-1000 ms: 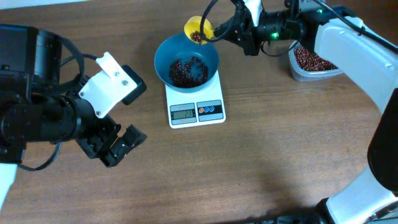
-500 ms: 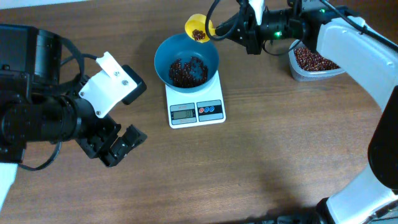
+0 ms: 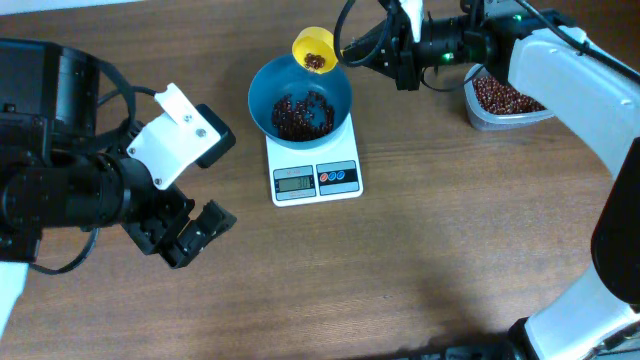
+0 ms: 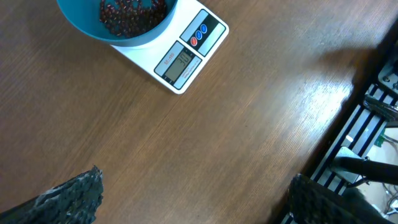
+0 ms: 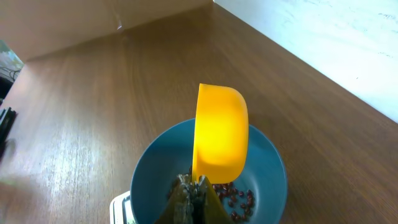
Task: Scoop item into bowl and weigh 50g on scale
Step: 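Tilt the scoop with the right gripper to pour beans into the bowl, then carry the scoop right away from the bowl toward the tub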
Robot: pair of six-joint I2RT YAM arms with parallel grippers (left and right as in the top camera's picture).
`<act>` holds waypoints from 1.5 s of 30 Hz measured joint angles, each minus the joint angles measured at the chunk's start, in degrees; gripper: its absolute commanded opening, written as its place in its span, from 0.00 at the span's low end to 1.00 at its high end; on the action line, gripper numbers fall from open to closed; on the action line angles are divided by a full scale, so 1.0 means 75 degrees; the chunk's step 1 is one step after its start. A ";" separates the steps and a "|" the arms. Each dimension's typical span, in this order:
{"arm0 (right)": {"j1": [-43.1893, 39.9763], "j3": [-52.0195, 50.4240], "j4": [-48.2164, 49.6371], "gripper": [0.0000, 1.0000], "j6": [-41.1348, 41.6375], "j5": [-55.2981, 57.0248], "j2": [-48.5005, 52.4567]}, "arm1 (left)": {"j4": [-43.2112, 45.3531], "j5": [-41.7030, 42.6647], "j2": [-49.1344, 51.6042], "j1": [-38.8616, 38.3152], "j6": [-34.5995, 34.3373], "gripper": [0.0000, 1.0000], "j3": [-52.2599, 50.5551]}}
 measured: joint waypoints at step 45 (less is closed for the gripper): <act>-0.0003 0.0000 0.0851 0.04 -0.2226 -0.0667 0.0000 | -0.0003 0.0000 0.0000 0.0000 0.0000 0.99 0.0000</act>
